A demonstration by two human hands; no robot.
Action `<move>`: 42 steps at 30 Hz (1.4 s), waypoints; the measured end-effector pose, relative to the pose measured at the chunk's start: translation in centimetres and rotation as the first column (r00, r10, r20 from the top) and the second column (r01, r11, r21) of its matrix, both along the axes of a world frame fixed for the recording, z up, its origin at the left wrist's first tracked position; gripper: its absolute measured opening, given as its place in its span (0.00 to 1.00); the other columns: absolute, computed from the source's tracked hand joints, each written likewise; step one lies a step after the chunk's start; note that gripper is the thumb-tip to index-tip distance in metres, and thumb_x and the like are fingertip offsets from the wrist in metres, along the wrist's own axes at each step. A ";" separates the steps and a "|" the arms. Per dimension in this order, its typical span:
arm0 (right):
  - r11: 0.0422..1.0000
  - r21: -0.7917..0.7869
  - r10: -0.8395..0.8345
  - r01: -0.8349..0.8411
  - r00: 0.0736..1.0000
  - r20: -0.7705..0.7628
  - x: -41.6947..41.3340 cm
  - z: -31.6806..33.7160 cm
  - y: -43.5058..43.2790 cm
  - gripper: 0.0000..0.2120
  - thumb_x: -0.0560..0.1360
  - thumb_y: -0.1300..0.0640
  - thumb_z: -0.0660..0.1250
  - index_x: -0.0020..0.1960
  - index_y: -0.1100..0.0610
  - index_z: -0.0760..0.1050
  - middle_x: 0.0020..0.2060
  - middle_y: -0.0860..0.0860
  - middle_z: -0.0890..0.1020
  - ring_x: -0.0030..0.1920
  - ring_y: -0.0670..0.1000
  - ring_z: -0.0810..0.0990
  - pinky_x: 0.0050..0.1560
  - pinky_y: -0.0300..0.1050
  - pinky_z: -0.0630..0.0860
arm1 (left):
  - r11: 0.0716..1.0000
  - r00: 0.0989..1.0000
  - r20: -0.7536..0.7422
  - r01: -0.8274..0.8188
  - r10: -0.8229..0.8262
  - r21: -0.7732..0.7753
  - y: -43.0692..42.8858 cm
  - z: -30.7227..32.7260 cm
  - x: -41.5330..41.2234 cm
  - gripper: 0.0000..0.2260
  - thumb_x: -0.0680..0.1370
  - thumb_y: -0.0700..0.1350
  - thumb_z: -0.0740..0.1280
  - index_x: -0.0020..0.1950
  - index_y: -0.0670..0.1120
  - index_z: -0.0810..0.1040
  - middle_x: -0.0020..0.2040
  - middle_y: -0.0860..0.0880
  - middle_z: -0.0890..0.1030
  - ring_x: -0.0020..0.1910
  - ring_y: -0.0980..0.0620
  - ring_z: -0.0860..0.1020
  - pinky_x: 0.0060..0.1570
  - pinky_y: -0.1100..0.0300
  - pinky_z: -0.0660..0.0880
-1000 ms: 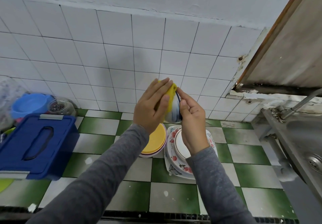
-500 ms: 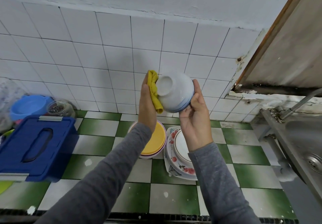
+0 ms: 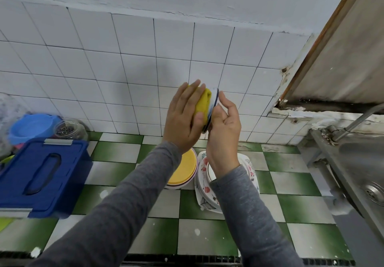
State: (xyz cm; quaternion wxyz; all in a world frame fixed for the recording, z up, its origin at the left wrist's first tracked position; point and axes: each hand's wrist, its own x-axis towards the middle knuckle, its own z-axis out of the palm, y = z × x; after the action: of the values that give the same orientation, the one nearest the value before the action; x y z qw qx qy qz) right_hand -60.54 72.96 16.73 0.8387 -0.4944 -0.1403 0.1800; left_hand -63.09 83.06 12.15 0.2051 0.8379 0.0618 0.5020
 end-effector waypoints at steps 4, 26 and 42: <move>0.993 -0.109 0.043 -0.033 0.995 0.087 0.4 -0.8 0.0 0.16 0.85 0.63 0.56 0.67 0.50 0.74 0.64 0.58 0.79 0.62 0.54 0.79 0.55 0.40 0.80 | 0.998 0.998 -0.018 -0.057 0.057 -0.027 -0.7 0.3 -0.4 0.23 0.81 0.46 0.51 0.74 0.40 0.68 0.73 0.41 0.71 0.75 0.42 0.65 0.73 0.41 0.62; 0.990 0.004 0.144 -0.144 0.983 -0.116 3.6 -0.8 -2.1 0.15 0.85 0.64 0.55 0.60 0.55 0.78 0.56 0.48 0.83 0.52 0.44 0.83 0.49 0.36 0.80 | 0.491 0.970 0.078 0.185 -0.229 -0.851 0.6 0.2 -1.0 0.26 0.77 0.62 0.53 0.73 0.55 0.70 0.70 0.53 0.74 0.68 0.52 0.72 0.67 0.46 0.72; 0.990 0.110 -0.035 0.087 0.914 -0.405 1.1 0.3 1.0 0.12 0.84 0.63 0.58 0.63 0.53 0.75 0.58 0.56 0.81 0.50 0.50 0.83 0.48 0.41 0.83 | 0.999 0.999 0.054 -0.007 0.009 -0.031 0.1 -3.3 0.4 0.25 0.85 0.54 0.46 0.76 0.41 0.57 0.76 0.42 0.58 0.77 0.33 0.51 0.78 0.46 0.50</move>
State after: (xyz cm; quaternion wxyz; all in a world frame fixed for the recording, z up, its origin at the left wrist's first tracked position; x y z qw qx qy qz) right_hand -59.42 73.99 16.98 0.8843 -0.3974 0.0394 0.2421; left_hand -62.74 83.14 8.81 0.2175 0.8205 0.0673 0.5243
